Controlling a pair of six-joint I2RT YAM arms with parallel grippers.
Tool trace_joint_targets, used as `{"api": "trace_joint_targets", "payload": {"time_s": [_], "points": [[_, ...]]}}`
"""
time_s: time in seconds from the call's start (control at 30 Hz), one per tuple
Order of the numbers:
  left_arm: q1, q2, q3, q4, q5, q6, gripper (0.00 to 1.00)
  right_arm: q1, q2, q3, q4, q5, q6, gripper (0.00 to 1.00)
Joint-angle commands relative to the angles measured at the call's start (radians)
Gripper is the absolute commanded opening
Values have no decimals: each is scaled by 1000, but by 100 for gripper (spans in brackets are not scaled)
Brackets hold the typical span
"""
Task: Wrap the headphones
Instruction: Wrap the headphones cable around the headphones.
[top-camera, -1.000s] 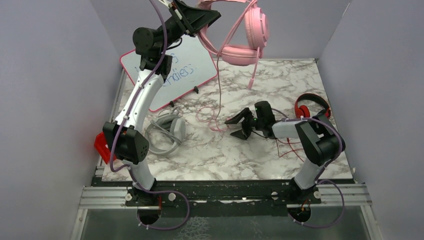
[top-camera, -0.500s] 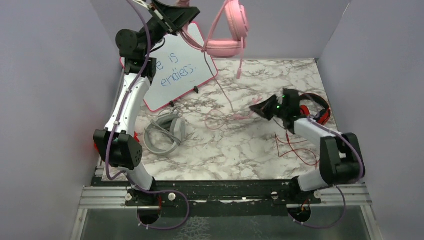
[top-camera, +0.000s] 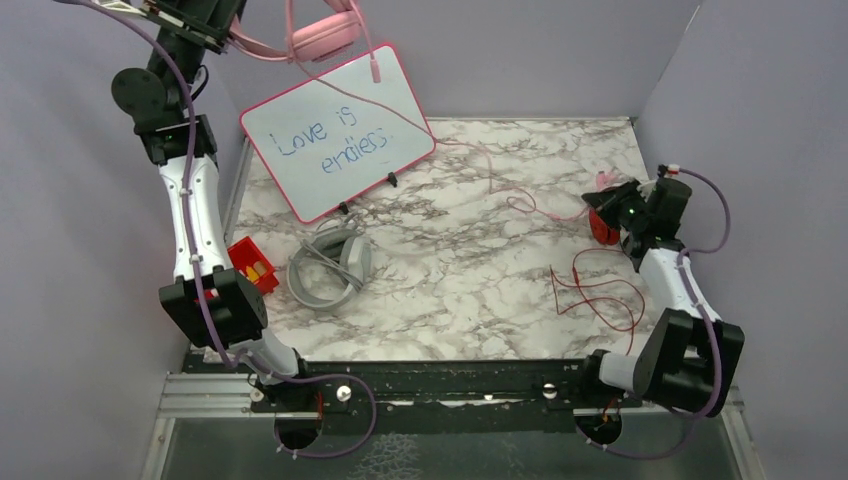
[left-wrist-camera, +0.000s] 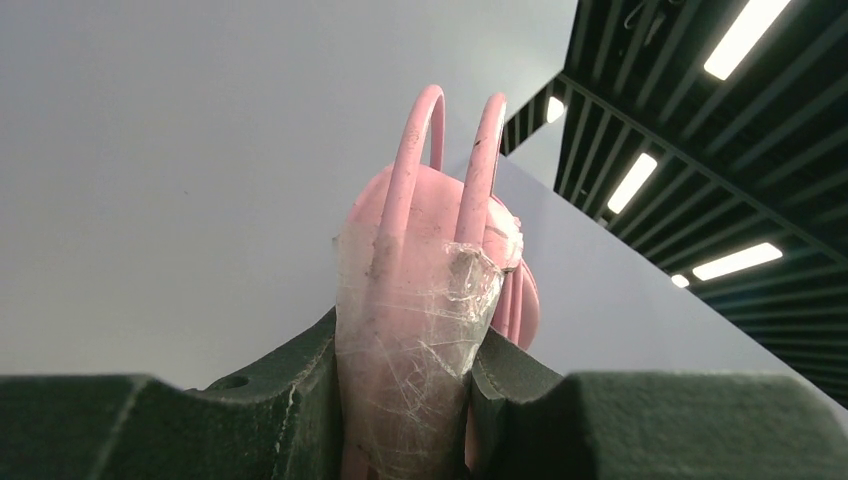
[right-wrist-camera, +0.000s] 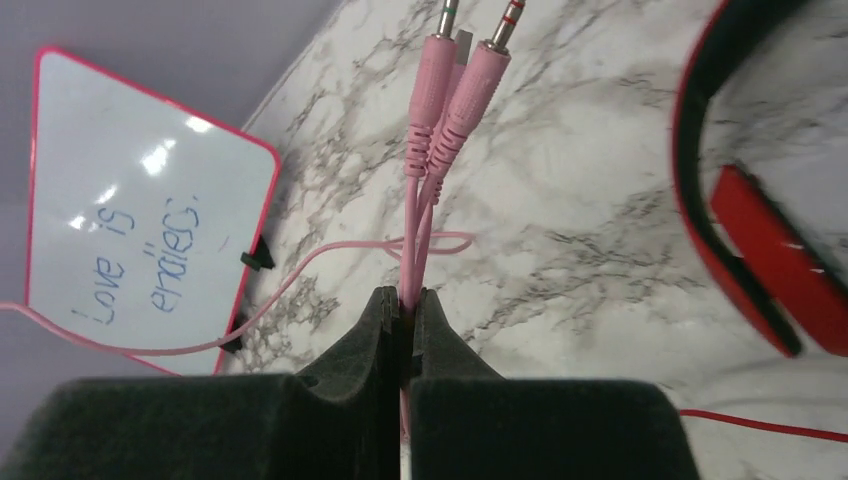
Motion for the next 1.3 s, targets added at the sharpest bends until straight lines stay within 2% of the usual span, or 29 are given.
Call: {"api": "trace_joint_targets", "payload": {"time_s": [0.0, 0.13, 0.17, 0.33, 0.4, 0.5, 0.6, 0.67, 0.77, 0.87, 1.0, 1.13, 1.27], "points": [[74, -34, 35, 102, -36, -111, 0, -119, 51, -35, 77, -252, -2, 1], [74, -26, 49, 104, -17, -101, 0, -78, 137, 51, -100, -240, -167, 1], [72, -29, 47, 104, -14, -95, 0, -51, 149, 63, -132, -243, -195, 6], [41, -36, 51, 104, -2, -92, 0, 135, 185, 137, -234, -209, -324, 60], [22, -36, 54, 104, 1, -95, 0, 240, 155, 175, -227, -122, -387, 74], [-4, -41, 53, 104, -1, -94, 0, 364, 126, 188, -109, -85, -447, 83], [-32, -44, 62, 105, -3, -98, 0, 425, 146, 167, 122, -217, -427, 90], [-49, -44, 65, 104, -7, -99, 0, 458, 180, 160, 311, -370, -381, 99], [-68, -46, 61, 105, -12, -107, 0, 528, 214, 150, 515, -495, -364, 100], [-87, -51, 49, 104, -21, -111, 0, 604, 272, 165, 649, -608, -364, 99], [-117, -45, 50, 111, -36, -128, 0, 676, 367, 183, 719, -640, -428, 97], [-145, -39, 63, 112, -47, -140, 0, 699, 481, 185, 864, -655, -393, 94], [-159, -38, 68, 112, -53, -146, 0, 717, 567, 202, 927, -689, -345, 92]]}}
